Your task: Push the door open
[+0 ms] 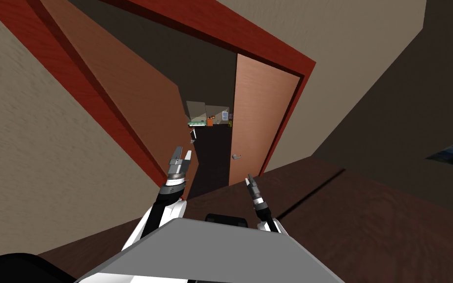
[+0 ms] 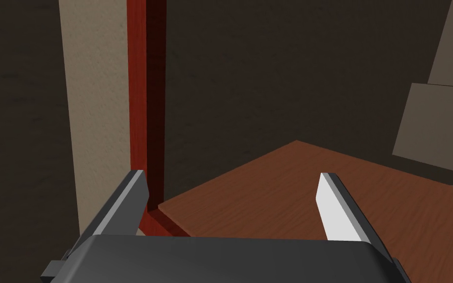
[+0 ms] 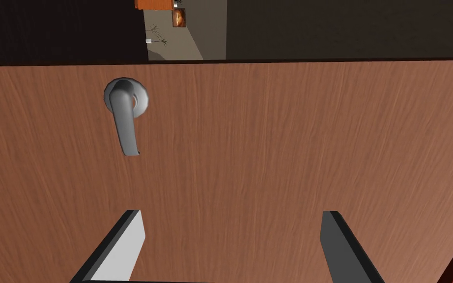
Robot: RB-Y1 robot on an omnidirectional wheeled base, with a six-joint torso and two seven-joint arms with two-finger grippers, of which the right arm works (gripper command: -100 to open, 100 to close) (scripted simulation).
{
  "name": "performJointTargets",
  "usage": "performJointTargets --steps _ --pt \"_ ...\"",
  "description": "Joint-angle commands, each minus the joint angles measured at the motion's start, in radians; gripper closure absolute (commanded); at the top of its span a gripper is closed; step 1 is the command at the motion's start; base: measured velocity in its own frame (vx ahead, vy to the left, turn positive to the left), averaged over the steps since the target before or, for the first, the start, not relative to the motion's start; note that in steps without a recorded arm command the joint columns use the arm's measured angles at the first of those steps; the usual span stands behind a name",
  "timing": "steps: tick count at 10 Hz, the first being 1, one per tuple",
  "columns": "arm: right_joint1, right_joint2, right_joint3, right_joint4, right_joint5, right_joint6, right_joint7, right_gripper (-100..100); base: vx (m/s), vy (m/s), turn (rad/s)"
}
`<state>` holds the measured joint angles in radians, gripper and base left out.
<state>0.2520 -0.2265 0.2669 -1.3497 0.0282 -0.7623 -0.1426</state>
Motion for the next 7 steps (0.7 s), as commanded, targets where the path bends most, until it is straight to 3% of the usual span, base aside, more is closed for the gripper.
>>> performJointTargets --steps 1,3,7 --pt "-0.011 -0.005 0.013 0.038 0.002 -0.003 -0.010 -100 0.126 -0.007 -0.008" --pt "-0.027 -0.015 0.033 0.099 0.005 -0.013 -0.026 -100 0.186 -0.031 -0.009" --pt "-0.040 -0.023 0.049 0.153 0.007 -0.022 -0.040 -100 0.128 -0.003 -0.005"
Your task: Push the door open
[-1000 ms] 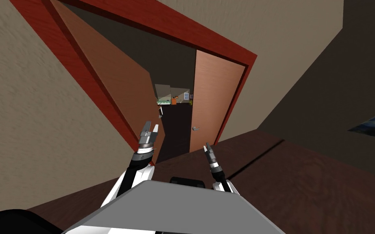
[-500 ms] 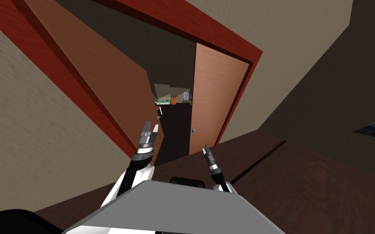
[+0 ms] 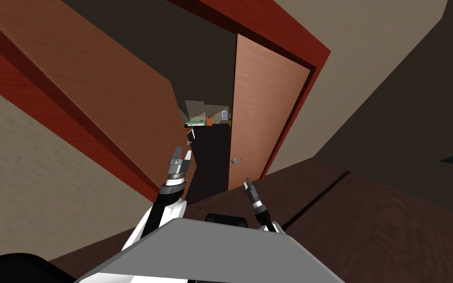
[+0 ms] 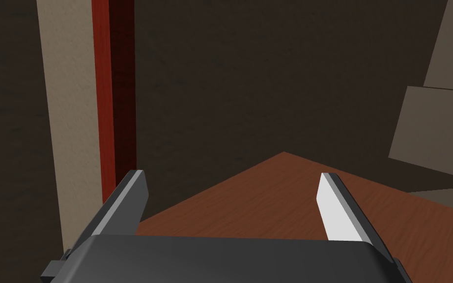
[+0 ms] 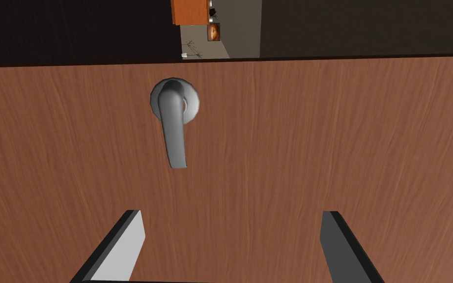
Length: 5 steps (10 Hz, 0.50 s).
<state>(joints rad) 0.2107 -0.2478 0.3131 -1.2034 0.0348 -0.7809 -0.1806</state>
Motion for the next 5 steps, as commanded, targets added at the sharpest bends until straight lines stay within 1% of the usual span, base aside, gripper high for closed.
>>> performJointTargets --steps 1,3,5 --pt "-0.006 -0.006 0.011 0.033 0.002 -0.007 -0.009 -100 0.127 -0.013 -0.009" --pt "-0.017 -0.012 0.025 0.078 0.004 -0.015 -0.021 -100 0.165 -0.025 -0.006" --pt "-0.028 -0.018 0.038 0.118 0.006 -0.021 -0.031 -100 0.197 0.001 -0.005"
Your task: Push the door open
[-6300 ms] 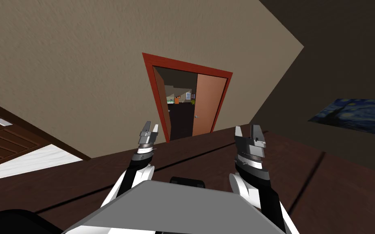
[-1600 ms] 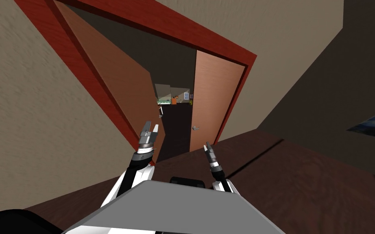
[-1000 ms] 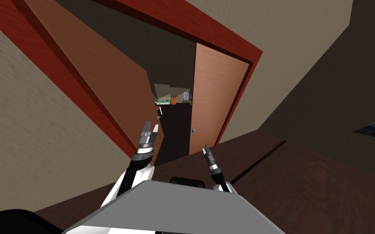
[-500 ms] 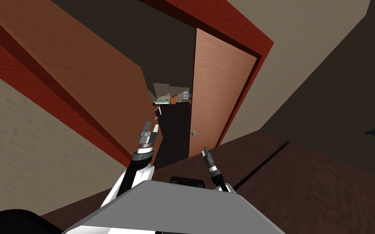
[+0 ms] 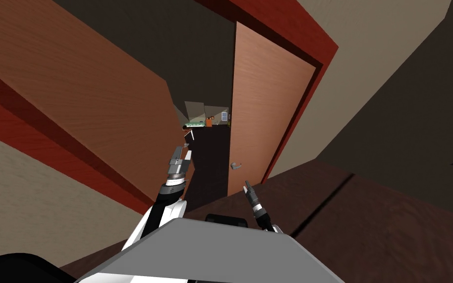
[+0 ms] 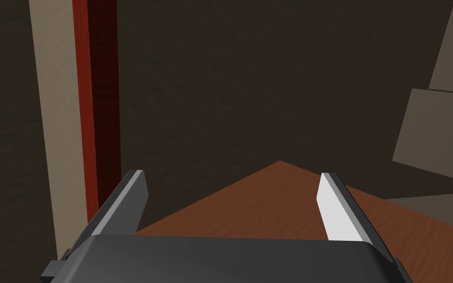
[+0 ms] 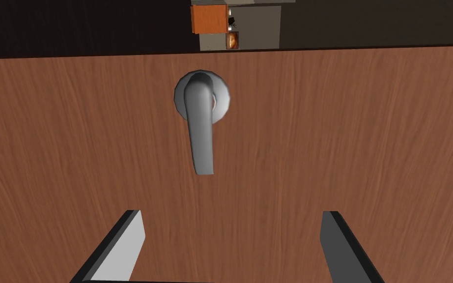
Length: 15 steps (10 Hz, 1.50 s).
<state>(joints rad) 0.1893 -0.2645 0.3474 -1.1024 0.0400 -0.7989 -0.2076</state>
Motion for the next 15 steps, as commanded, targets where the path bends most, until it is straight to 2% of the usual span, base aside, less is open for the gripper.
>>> performJointTargets --steps 1,4,5,12,13,14,15 --pt "-0.010 -0.004 0.008 0.032 0.001 -0.006 -0.008 -100 0.169 0.017 -0.006" --pt "-0.021 -0.010 0.021 0.073 0.003 -0.012 -0.019 -100 0.122 -0.001 -0.004" --pt "-0.016 -0.008 0.018 0.059 0.002 -0.010 -0.015 -100 0.073 0.002 0.000" --pt "-0.046 0.036 -0.002 0.118 -0.001 -0.016 0.012 -100 0.174 0.047 0.040" --pt "-0.049 0.041 -0.004 0.125 -0.001 -0.016 0.015 -100 0.212 0.061 0.029" --pt "-0.047 0.038 -0.003 0.120 -0.001 -0.015 0.013 -100 0.087 0.024 0.004" --pt "-0.047 0.038 -0.003 0.120 -0.001 -0.015 0.013 100 -0.009 -0.002 -0.004"
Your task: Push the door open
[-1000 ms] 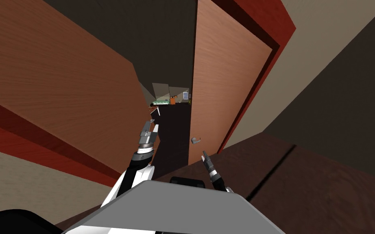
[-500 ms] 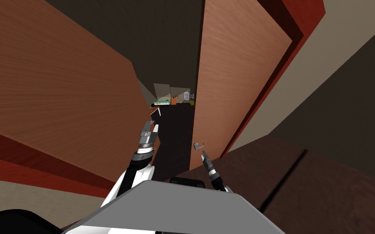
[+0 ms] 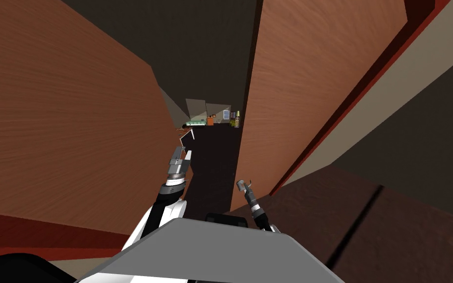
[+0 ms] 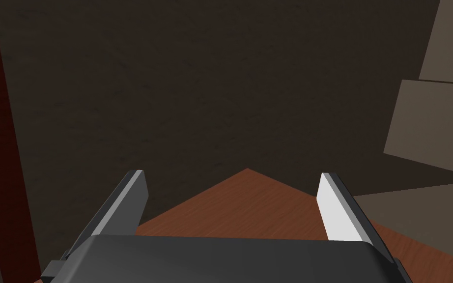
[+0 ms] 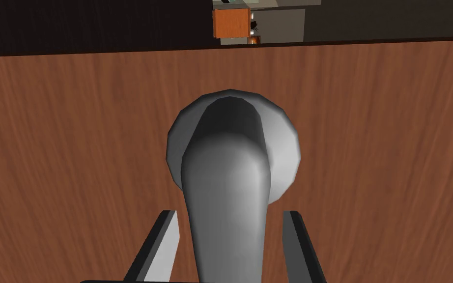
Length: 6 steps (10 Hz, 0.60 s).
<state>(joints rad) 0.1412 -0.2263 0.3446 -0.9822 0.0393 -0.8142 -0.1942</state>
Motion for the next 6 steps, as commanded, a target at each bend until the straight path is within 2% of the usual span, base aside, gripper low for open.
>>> performJointTargets --steps 1,5,6 --pt "0.001 0.000 0.000 0.000 0.000 0.000 0.000 100 -0.028 -0.009 0.010" --pt "0.001 0.000 0.000 0.000 0.000 0.000 0.000 100 -0.004 -0.002 0.005" --pt "-0.010 0.006 -0.015 0.006 -0.005 0.006 0.006 100 0.111 0.052 -0.027"
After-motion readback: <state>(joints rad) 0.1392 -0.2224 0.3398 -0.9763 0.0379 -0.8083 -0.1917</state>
